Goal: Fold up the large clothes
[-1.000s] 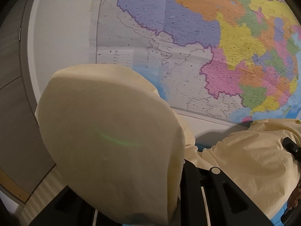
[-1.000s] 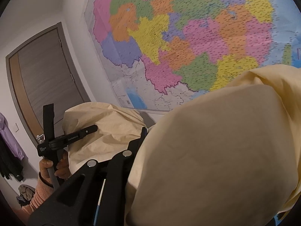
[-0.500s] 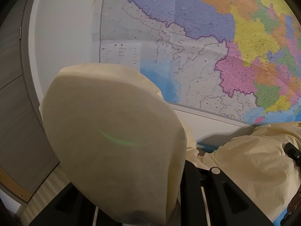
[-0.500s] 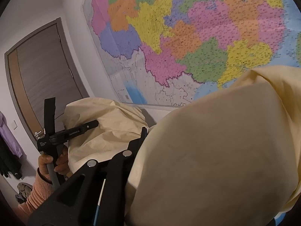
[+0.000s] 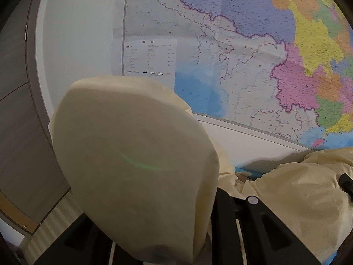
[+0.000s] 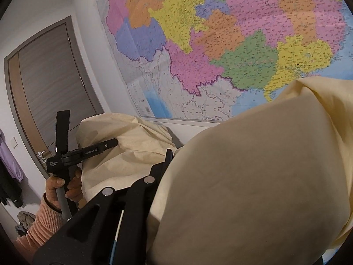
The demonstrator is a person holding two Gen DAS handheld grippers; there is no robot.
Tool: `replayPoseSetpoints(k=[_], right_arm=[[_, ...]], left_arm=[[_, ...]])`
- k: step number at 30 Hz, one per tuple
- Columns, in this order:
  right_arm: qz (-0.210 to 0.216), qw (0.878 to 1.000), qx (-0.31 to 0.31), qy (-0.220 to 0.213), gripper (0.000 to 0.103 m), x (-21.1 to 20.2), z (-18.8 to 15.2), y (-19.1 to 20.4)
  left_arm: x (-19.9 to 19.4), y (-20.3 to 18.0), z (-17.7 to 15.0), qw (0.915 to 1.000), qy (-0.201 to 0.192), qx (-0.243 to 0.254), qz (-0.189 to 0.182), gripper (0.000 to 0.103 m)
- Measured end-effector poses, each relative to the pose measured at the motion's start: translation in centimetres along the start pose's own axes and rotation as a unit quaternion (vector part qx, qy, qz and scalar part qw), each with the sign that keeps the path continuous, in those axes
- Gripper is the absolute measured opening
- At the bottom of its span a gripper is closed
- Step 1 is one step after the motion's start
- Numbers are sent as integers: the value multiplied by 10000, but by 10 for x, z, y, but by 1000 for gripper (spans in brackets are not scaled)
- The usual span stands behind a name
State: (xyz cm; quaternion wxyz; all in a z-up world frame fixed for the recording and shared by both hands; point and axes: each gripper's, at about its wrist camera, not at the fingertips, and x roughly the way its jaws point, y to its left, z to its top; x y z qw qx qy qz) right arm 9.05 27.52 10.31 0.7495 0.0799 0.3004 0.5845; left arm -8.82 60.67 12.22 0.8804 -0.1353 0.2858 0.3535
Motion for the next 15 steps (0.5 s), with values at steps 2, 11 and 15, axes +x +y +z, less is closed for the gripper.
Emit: replayPoseSetpoints(k=[2,11,15], right_arm=[[-3,10000,-42,6,12,2,1,1],[25,9999,-142,-60,12,1,-2,2],[45,9998,-182,-56,12,-1,-3,3]], left_arm=[[1,1,0,10000,-2,9,27,15],[8,-1,2,9998,-20,80,165,15],[10,0,3,9998,-16,66,177,15]])
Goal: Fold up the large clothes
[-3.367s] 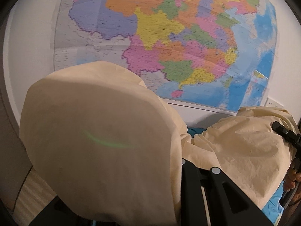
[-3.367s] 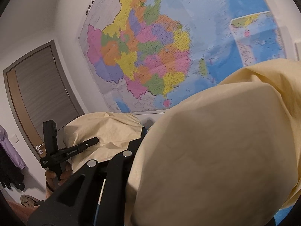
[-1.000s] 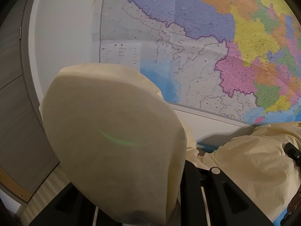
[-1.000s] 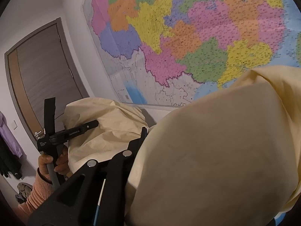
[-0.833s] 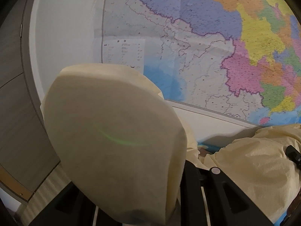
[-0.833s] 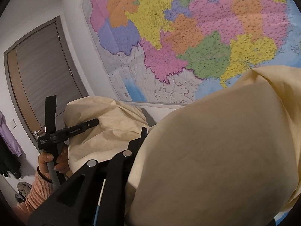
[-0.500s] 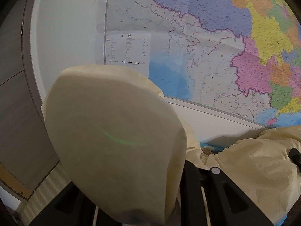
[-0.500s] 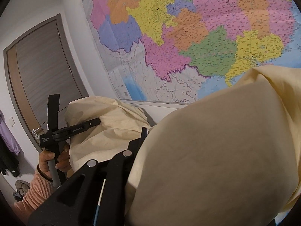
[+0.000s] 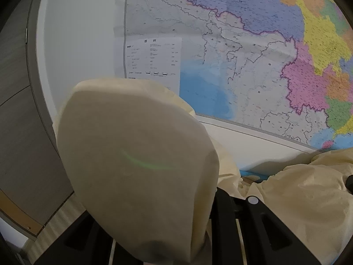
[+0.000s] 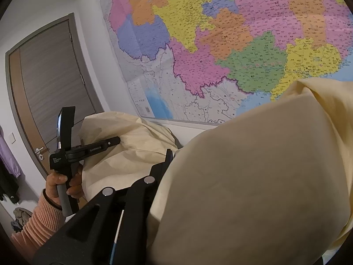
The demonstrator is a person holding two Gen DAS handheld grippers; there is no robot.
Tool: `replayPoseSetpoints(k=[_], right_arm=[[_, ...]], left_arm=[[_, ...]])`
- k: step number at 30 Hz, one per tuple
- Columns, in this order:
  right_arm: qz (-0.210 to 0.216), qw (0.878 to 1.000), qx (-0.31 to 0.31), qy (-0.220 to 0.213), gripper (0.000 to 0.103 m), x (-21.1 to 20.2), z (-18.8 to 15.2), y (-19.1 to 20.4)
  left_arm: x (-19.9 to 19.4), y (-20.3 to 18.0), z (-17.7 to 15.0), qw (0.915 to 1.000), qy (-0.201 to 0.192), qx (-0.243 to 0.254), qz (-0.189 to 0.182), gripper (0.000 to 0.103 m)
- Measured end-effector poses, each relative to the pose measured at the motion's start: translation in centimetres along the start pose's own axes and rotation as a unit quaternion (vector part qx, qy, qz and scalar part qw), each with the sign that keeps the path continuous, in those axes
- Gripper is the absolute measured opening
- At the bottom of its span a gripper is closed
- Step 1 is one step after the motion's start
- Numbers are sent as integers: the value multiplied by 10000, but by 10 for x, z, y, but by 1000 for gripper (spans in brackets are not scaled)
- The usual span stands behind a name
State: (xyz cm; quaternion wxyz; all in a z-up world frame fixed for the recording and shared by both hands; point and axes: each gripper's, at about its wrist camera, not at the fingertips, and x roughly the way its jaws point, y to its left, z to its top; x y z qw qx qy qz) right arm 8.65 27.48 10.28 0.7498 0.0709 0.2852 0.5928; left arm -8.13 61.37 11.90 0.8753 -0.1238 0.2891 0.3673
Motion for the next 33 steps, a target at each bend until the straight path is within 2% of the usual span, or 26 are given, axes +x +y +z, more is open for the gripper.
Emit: replayPoseSetpoints(k=[6,10,16,21,27,30,32,33], right_arm=[[-1,9999,-76,-69,12,6,2,5],[-9,9997,-248,-88,12,11,-8,7],[74,9986,-319,410,12,30,-49,4],[213,9969,-176,731,14,32,-78,-1],[440,9910,307,1229,34,26,-98,-16],[780,9814,752,1584,50,19,-106,-31],[931,9756,1012,1709,73,7,-113,-41],[945,9749,1110,1685,75,-3,-116,-47]], left_arm=[[7,5,6,9999,14,-98,61,15],[12,8,1,9999,-14,-86,85,15],[54,24,-32,9983,399,-245,351,15],[71,34,-57,9968,630,-320,366,17],[79,33,-73,9955,827,-255,391,21],[82,33,-77,9951,882,-268,363,22],[83,35,-80,9950,890,-272,359,22],[84,37,-81,9949,894,-311,343,22]])
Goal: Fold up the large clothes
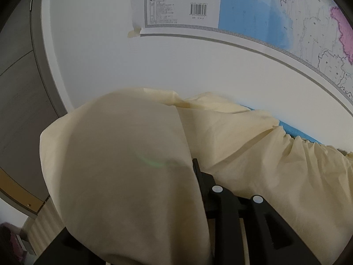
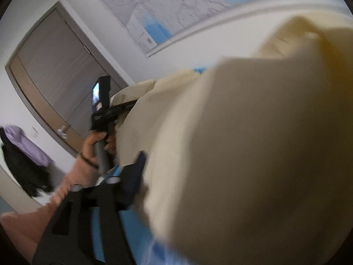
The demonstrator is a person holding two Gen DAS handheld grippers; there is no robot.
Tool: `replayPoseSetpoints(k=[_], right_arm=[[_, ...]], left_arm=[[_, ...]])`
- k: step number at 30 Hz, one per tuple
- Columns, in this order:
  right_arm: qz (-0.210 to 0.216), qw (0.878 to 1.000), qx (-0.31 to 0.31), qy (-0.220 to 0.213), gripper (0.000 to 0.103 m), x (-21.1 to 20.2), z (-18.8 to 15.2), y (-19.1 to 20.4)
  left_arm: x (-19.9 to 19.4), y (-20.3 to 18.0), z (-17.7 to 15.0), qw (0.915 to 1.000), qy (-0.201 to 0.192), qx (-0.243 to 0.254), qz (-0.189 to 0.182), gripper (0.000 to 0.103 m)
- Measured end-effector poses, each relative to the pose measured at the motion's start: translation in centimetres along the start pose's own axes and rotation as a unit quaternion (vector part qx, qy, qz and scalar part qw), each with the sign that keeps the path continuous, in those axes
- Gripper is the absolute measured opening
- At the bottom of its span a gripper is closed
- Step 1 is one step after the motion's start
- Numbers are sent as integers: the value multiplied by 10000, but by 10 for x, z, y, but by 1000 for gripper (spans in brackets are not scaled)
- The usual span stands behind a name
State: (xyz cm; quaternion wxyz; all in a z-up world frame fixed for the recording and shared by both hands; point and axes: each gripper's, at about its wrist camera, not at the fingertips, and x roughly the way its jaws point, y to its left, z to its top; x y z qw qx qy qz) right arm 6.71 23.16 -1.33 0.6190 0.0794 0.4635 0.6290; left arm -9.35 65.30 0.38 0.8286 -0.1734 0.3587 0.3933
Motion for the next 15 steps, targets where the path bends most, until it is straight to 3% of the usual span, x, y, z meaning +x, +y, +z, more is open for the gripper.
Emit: replayPoseSetpoints(k=[7,10,11,13,15], right_arm=[[202,9938,1001,-442,76,-51,-27,-52],[234,9941,945,-478,55,-44,-34,-55],[168,9955,788,-489,44,-40,-36,-51],[170,9963,790,-288,35,-28,-39,-53],[55,9965,834,8,34,-18,-43,-57]], left_arm=[[1,12,15,9998,-131,-145,-7,20],[2,14,20,9995,-237,-217,-13,21],[9,9,17,9997,-162,-46,151,23],[21,3,7,9991,8,165,392,27],[29,8,-1,9992,184,52,355,33]])
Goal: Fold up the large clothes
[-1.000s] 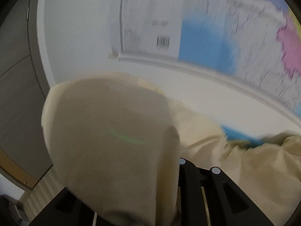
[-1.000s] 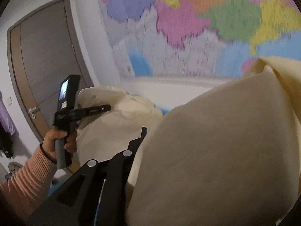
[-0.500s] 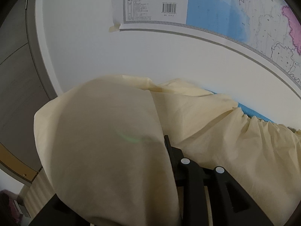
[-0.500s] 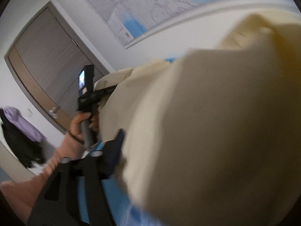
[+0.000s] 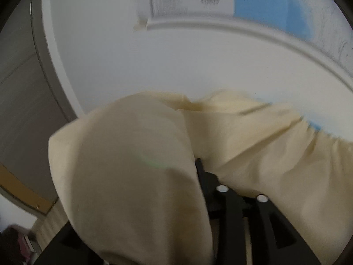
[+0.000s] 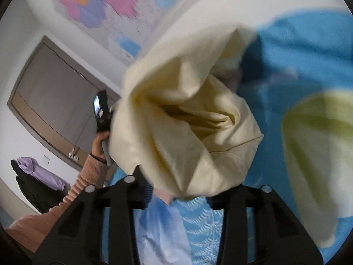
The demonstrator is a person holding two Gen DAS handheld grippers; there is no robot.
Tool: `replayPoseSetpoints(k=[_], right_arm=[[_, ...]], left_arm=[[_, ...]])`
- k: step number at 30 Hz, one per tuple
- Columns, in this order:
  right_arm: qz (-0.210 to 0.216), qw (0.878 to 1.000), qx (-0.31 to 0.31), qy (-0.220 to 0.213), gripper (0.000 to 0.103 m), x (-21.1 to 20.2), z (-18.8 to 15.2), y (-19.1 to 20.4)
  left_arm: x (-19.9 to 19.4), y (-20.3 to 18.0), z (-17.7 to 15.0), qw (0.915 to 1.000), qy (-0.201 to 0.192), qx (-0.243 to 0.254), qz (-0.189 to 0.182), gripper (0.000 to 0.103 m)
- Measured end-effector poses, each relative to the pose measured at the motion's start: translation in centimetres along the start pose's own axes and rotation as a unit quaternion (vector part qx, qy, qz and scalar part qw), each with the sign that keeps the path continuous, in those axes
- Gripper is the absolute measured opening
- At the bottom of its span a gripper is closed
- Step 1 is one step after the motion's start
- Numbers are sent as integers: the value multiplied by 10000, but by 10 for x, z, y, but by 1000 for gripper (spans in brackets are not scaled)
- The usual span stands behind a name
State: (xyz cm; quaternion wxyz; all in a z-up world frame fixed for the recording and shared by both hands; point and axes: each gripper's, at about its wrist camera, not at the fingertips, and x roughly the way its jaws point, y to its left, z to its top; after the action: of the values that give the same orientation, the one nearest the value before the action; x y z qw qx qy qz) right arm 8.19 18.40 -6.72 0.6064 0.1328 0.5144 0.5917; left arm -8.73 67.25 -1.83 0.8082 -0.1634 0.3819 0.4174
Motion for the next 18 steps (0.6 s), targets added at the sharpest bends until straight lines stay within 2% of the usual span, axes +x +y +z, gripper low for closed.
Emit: replayPoseSetpoints(k=[2,3,6,10,14,15,17,18], right_arm=[[-193,9996,-176,83,46,-8,0,2],[-287,9992,-278,17,48,-16,1,5],[-423,9964,-678,-297,52,-46,5,17],[-651,9916,-1022,-452,52,-59,8,26],[-764,9907,-959,-598,48,-67,9,23],[-916,9885,-1012,-643,50,-69,8,23],[-1343,9798,-1222,-837,68,-81,1,21],[-1378,9781,-1254,-932,71,-85,2,22]], left_arm=[[-1,9,-5,9998,47,-191,-103,42],[-4,11,-6,9997,21,-218,-96,44],[-24,13,-12,9998,-70,-195,-80,63],[-63,13,-23,9992,-351,-76,-189,64],[-105,19,-39,9973,-651,-285,-205,66],[-116,17,-46,9964,-794,-205,-228,66],[-135,8,-53,9944,-1034,13,-214,68],[-143,2,-57,9935,-1108,83,-268,69]])
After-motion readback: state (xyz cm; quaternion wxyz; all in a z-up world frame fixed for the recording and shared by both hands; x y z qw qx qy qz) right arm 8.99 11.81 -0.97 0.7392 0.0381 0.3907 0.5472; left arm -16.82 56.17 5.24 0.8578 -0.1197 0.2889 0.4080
